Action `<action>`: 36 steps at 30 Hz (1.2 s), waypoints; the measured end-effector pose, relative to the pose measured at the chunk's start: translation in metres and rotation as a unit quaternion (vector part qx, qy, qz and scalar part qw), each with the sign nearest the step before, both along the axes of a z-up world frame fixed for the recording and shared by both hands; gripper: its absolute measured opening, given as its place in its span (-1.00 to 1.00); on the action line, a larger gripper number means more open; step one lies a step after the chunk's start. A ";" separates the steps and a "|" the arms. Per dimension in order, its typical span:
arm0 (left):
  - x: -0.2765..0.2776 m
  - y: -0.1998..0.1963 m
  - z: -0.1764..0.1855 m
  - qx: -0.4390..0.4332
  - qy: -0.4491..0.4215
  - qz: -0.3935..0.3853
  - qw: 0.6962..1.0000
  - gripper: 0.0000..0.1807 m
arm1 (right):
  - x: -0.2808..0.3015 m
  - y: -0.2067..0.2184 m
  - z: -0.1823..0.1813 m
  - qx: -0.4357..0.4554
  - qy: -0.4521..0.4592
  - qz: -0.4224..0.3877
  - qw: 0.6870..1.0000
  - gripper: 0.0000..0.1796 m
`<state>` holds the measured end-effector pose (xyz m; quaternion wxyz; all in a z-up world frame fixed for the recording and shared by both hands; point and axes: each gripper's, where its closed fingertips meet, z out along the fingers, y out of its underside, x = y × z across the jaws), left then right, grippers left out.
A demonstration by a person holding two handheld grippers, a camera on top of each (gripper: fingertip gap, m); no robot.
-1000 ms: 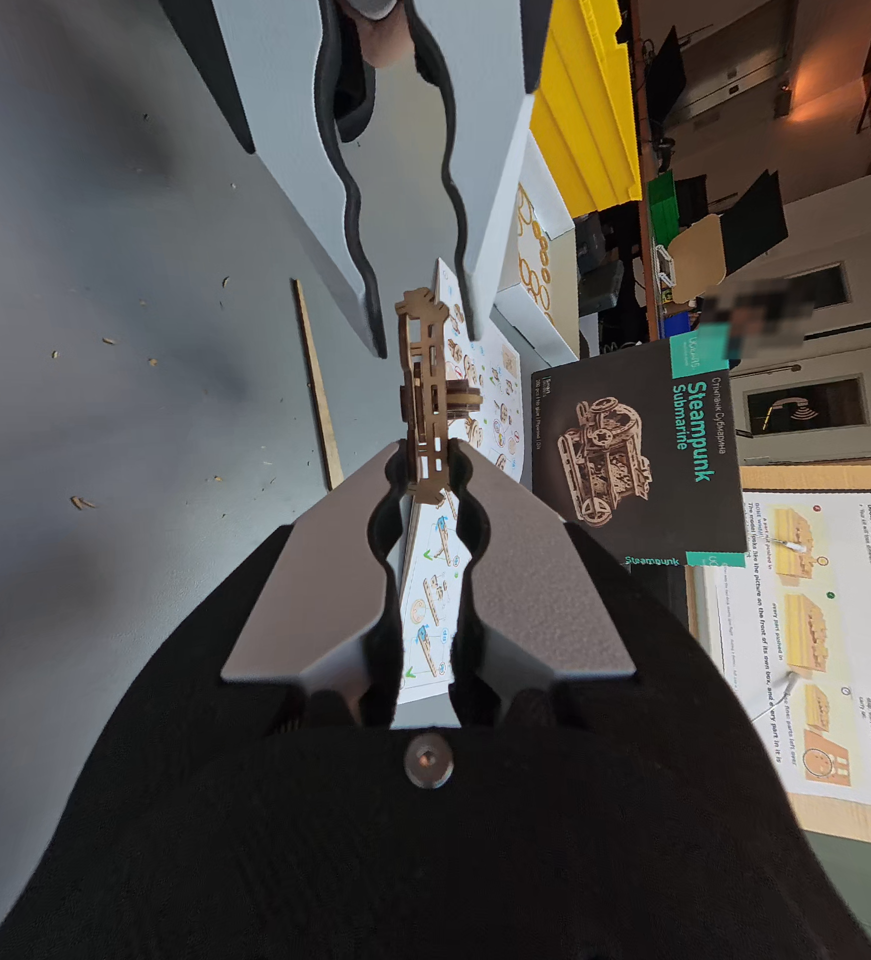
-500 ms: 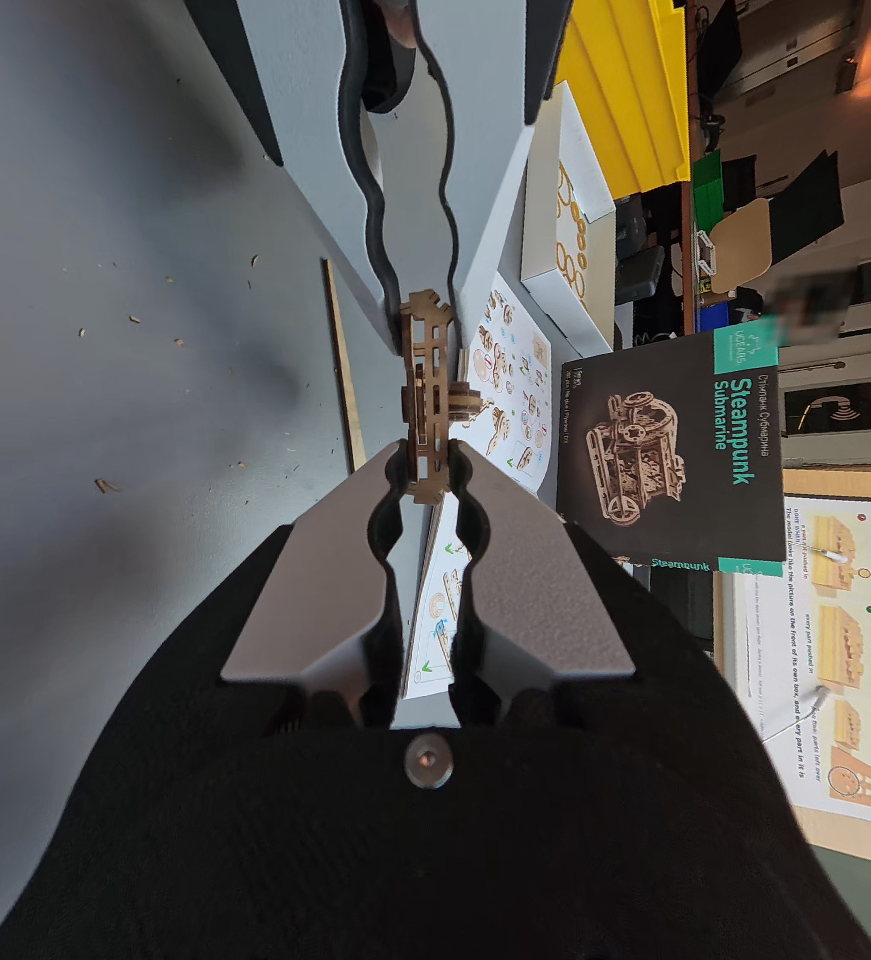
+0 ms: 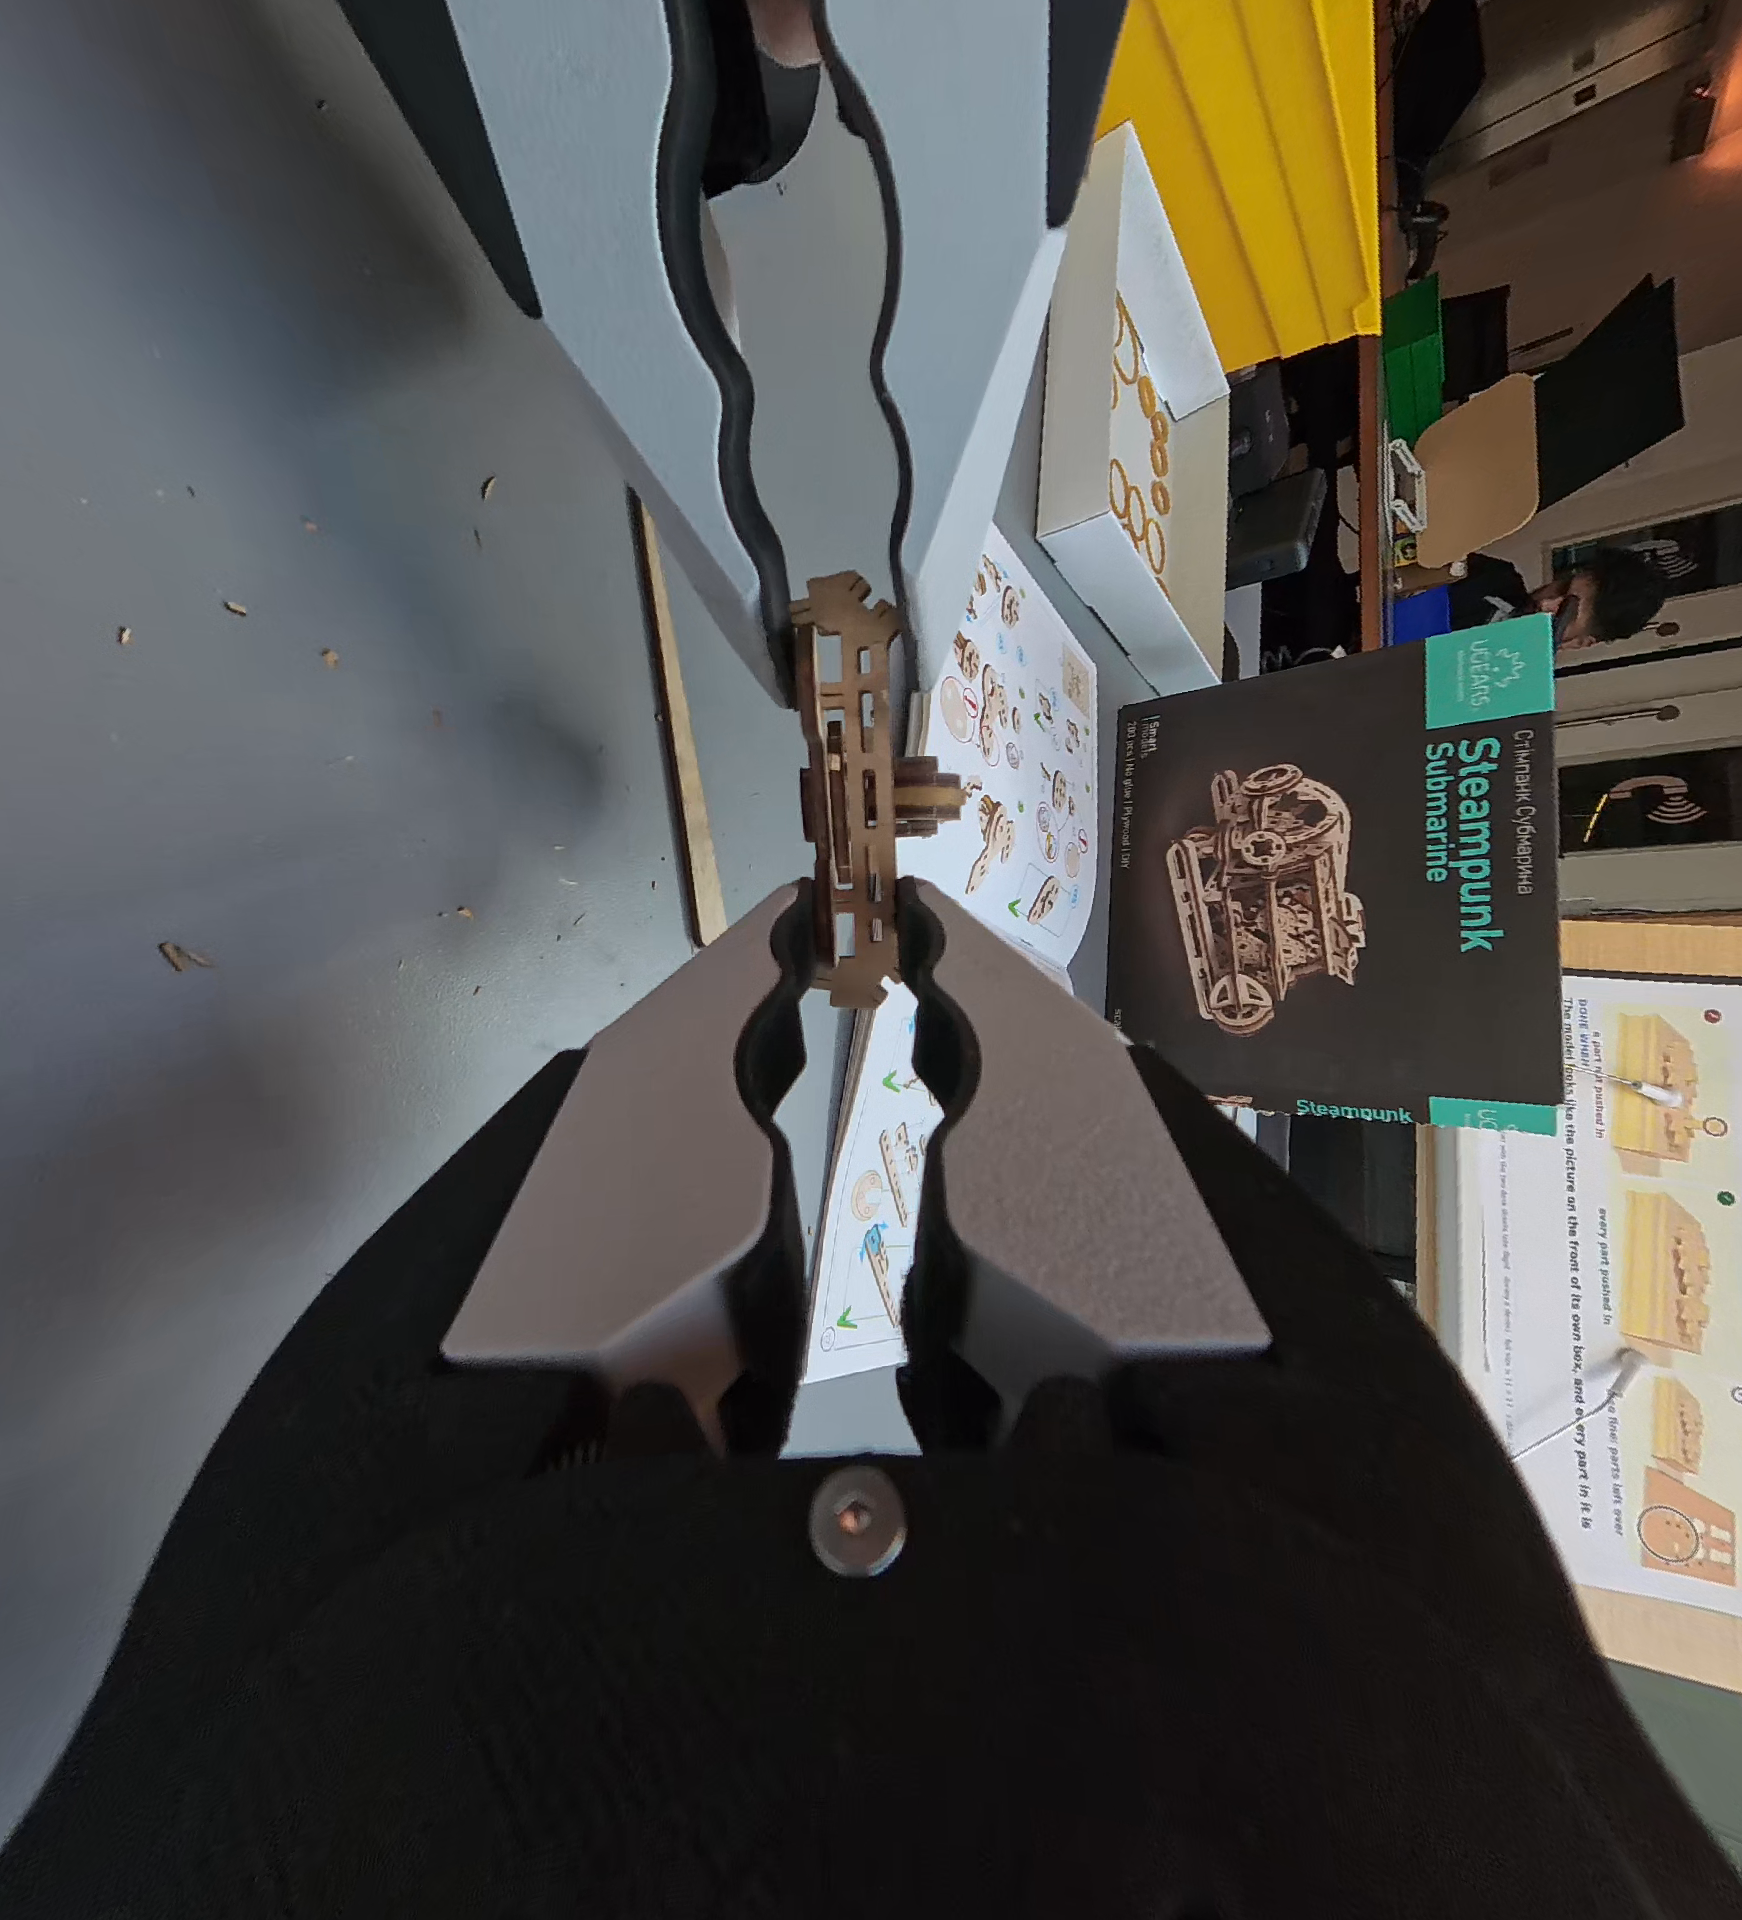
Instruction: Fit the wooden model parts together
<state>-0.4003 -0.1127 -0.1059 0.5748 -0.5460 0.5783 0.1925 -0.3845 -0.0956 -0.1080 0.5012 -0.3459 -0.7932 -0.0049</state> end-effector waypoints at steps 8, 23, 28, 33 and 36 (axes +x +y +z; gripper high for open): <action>-0.002 0.000 0.010 0.027 0.002 0.008 1.000 -0.81 | -0.002 -0.001 0.010 0.023 0.024 0.005 0.999 -0.85; -0.005 0.007 -0.001 -0.012 -0.011 0.032 0.999 -0.80 | -0.001 0.004 -0.001 -0.040 0.012 -0.004 0.999 -0.84; -0.007 0.008 0.011 -0.034 -0.082 0.031 0.996 -0.72 | 0.000 0.005 0.002 -0.116 0.032 -0.002 0.993 -0.84; -0.006 -0.001 0.040 -0.080 -0.224 -0.015 0.971 -0.60 | -0.001 -0.003 0.019 -0.223 0.086 0.033 0.970 -0.85; -0.003 -0.012 0.063 -0.098 -0.298 -0.070 0.947 -0.58 | -0.001 -0.015 0.040 -0.340 0.131 0.070 0.929 -0.85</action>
